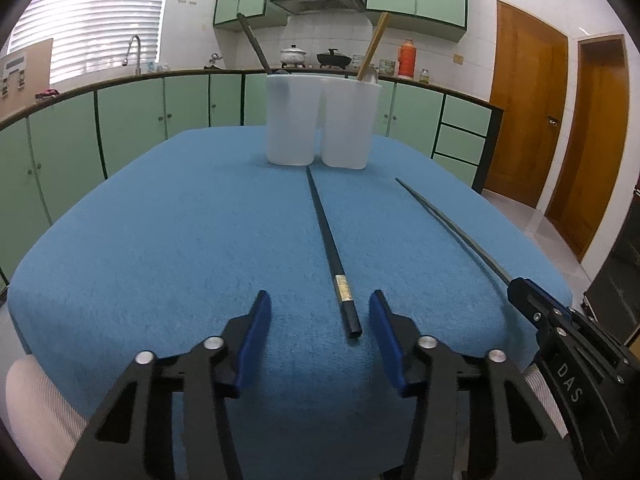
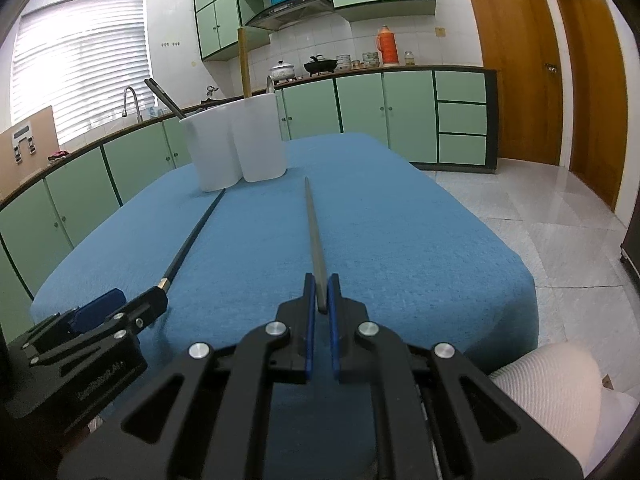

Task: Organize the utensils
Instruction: 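Grasp the grey metal chopstick with the right tool, then grasp the black chopstick with the left tool while the right holds its metal chopstick, then lift and carry the black chopstick to the holder with the left tool while the right carries its metal one, then lower the black chopstick into the holder and open the left tool while the right releases its metal one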

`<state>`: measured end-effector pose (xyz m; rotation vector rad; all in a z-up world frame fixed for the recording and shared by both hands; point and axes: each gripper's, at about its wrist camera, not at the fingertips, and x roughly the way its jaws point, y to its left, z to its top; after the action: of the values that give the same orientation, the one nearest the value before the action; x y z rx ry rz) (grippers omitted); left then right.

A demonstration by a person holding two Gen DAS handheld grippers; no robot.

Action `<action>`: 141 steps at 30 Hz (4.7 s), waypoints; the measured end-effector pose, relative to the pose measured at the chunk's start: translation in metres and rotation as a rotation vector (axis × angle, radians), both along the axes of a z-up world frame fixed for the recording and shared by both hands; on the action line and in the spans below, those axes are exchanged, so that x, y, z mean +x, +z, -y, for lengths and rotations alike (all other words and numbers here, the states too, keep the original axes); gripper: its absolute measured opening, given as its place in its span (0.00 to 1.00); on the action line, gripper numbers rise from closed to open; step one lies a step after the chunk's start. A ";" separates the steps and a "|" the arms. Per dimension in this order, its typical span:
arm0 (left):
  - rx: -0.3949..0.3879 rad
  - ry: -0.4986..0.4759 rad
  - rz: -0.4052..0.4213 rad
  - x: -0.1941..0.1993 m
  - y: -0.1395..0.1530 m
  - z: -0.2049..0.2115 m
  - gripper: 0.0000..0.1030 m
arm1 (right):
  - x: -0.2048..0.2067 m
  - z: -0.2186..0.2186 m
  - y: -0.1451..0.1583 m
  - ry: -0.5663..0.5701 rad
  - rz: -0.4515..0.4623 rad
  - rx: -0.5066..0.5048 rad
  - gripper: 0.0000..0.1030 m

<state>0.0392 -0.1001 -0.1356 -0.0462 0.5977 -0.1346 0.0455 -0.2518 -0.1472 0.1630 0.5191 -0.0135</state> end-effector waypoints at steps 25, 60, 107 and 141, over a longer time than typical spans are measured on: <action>0.000 0.012 0.073 -0.019 0.031 -0.004 0.06 | -0.008 0.006 0.020 0.013 0.067 -0.046 0.05; -0.065 -0.064 0.274 0.023 0.182 -0.032 0.06 | 0.052 0.016 0.189 0.249 0.164 -0.019 0.05; -0.045 -0.034 0.453 0.214 0.257 -0.024 0.06 | 0.257 -0.036 0.281 0.317 0.223 -0.088 0.05; -0.038 -0.005 0.274 0.260 0.201 -0.035 0.23 | 0.286 -0.042 0.215 0.306 0.053 -0.048 0.10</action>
<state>0.2991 -0.0652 0.0655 -0.0618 0.3220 -0.1546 0.3319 -0.2099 0.0673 0.0352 0.4858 0.2764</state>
